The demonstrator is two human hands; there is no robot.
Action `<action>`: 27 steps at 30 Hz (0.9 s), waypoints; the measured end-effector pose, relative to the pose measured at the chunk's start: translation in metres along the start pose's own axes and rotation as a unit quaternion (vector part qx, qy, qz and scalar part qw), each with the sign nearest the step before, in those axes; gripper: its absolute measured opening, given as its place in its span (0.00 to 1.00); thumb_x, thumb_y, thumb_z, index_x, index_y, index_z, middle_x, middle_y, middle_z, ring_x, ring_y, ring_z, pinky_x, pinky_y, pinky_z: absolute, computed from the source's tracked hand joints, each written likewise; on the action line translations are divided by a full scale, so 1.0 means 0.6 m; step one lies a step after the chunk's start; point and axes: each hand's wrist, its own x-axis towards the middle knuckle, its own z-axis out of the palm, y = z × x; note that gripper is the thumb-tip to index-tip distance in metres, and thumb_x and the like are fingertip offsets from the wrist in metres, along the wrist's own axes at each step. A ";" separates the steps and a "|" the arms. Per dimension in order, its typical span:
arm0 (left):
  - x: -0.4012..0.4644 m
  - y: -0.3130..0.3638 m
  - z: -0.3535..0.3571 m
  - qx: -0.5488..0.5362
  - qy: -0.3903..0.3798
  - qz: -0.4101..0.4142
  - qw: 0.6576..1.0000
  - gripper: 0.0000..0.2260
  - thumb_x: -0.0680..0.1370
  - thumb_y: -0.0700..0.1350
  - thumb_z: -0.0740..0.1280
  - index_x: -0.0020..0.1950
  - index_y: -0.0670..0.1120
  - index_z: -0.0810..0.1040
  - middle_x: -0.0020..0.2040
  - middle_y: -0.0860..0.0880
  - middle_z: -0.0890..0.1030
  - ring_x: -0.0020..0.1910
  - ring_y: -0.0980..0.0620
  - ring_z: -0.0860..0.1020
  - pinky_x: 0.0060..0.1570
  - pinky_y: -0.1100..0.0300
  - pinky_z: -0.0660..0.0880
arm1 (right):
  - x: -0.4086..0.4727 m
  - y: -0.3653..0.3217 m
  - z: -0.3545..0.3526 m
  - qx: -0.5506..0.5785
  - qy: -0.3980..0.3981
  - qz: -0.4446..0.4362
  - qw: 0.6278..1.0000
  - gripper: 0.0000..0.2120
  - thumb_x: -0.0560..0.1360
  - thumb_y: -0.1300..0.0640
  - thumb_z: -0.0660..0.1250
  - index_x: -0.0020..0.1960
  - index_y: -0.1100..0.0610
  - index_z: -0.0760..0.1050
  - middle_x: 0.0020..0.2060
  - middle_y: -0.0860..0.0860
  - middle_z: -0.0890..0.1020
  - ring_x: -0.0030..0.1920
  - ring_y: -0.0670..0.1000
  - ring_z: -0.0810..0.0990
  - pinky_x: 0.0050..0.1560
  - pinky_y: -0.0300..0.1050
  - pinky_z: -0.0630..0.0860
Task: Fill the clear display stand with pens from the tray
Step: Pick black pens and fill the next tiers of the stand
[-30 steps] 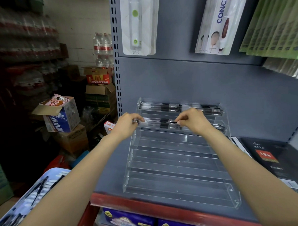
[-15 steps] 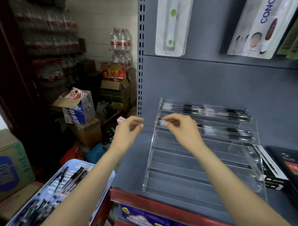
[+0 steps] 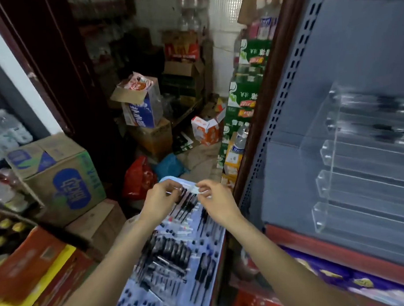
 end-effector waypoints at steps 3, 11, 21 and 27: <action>0.018 -0.067 0.007 0.070 -0.071 -0.009 0.995 0.13 0.80 0.41 0.60 0.63 0.42 0.76 0.60 0.43 0.79 0.57 0.44 0.77 0.55 0.55 0.73 | 0.024 0.038 0.071 -0.022 -0.040 0.090 0.995 0.22 0.80 0.60 0.59 0.73 0.56 0.62 0.51 0.59 0.79 0.41 0.58 0.77 0.43 0.53 0.74; 0.066 -0.144 0.056 0.213 -0.193 0.033 0.957 0.09 0.79 0.41 0.62 0.56 0.38 0.76 0.55 0.39 0.74 0.55 0.40 0.73 0.51 0.55 0.70 | 0.058 0.123 0.158 -0.073 -0.047 0.188 0.978 0.28 0.80 0.60 0.59 0.77 0.58 0.51 0.65 0.63 0.70 0.47 0.56 0.75 0.41 0.44 0.68; 0.079 -0.132 0.090 0.316 -0.145 0.024 0.937 0.15 0.75 0.54 0.67 0.53 0.44 0.77 0.58 0.44 0.74 0.61 0.42 0.70 0.62 0.45 0.64 | 0.056 0.125 0.179 -0.137 0.051 0.242 0.959 0.20 0.77 0.54 0.65 0.65 0.60 0.64 0.60 0.59 0.68 0.59 0.60 0.70 0.52 0.54 0.74; 0.080 -0.118 0.108 0.317 -0.146 -0.008 0.937 0.16 0.73 0.56 0.69 0.45 0.43 0.79 0.43 0.44 0.81 0.51 0.44 0.77 0.65 0.46 0.64 | 0.063 0.126 0.172 -0.133 0.035 0.256 0.957 0.16 0.77 0.53 0.65 0.58 0.62 0.67 0.49 0.60 0.77 0.49 0.59 0.77 0.37 0.47 0.69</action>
